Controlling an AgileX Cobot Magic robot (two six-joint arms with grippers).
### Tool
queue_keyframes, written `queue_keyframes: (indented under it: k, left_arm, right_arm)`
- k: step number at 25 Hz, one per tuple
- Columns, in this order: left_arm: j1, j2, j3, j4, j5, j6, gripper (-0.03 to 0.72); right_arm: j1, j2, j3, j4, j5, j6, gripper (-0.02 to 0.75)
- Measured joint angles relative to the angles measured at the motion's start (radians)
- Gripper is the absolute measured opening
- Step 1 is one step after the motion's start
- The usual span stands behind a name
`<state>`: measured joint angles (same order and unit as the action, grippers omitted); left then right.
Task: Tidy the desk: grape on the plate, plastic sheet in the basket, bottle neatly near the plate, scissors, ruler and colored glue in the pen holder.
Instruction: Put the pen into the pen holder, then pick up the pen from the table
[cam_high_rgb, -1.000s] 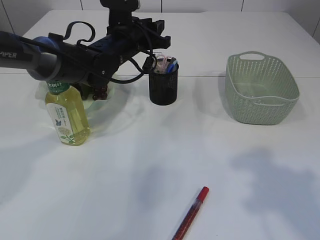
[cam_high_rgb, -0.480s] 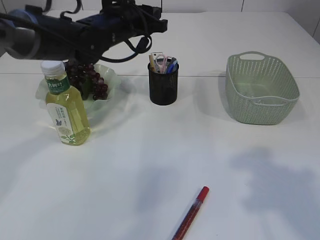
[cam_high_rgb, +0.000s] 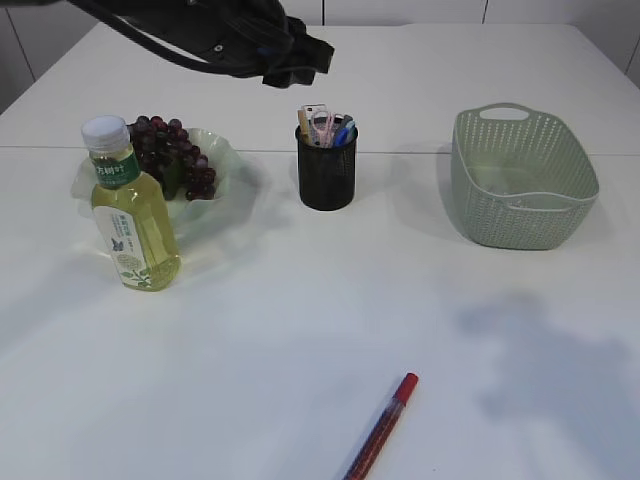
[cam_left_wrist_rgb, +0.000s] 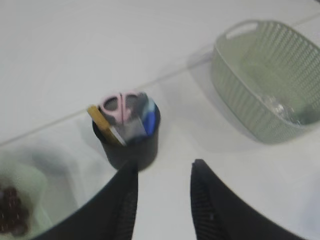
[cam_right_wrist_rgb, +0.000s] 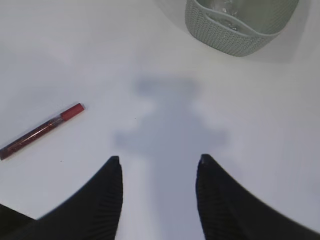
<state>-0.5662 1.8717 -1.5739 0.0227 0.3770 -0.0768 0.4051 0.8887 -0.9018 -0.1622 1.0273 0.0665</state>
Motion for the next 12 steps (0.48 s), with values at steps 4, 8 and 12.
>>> queue_keyframes:
  k: [4, 8, 12]
  left_arm:
    - [-0.069, -0.051, 0.0, -0.005, 0.274, -0.002, 0.266]
    - [-0.15, -0.057, 0.0, -0.023, 0.517, -0.017, 0.266]
    - [-0.244, -0.055, 0.0, -0.023, 0.61, -0.06, 0.266]
  right_arm:
    - [0.0, 0.0, 0.0, 0.021, -0.002, 0.031, 0.385]
    - [0.0, 0.0, 0.0, 0.04, 0.02, 0.054, 0.385]
    - [0.0, 0.0, 0.0, 0.047, 0.052, 0.065, 0.384]
